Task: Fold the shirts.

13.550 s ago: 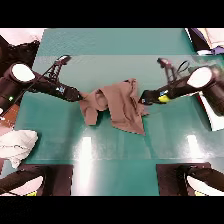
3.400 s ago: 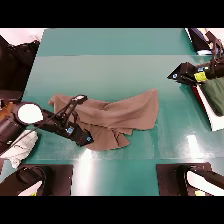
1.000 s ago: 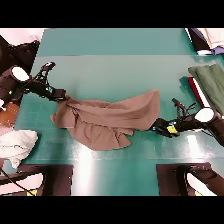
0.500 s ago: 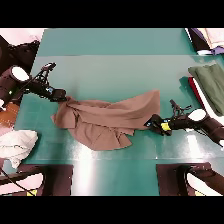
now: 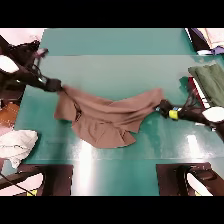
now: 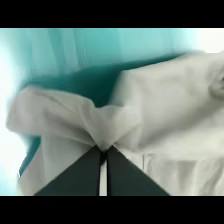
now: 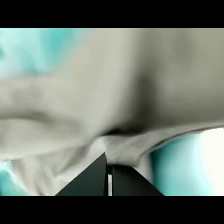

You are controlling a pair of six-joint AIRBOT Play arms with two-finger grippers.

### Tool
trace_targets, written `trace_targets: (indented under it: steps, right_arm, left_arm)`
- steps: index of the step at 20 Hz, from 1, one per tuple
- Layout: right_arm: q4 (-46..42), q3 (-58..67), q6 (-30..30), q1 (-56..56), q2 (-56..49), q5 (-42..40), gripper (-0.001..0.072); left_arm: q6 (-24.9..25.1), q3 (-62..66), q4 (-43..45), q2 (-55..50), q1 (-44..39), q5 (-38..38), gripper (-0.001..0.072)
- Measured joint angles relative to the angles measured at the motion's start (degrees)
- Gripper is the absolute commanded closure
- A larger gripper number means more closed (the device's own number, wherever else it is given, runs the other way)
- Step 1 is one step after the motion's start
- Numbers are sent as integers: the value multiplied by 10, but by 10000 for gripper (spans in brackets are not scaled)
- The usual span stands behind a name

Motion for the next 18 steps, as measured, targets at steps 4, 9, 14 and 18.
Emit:
trace_targets:
  steps: [4,9,14,18]
  right_arm:
    - [-38,129,0,0,68,-7,698]
    - [-113,304,6,0,103,40,698]
    - [-176,444,26,0,110,144,698]
    - [-245,534,70,0,111,262,698]
  left_arm:
    - [0,119,0,78,0,-4,673]
    - [-6,276,-4,169,0,-2,673]
    - [-17,405,-48,222,0,1,673]
    - [-15,461,-156,233,0,-5,673]
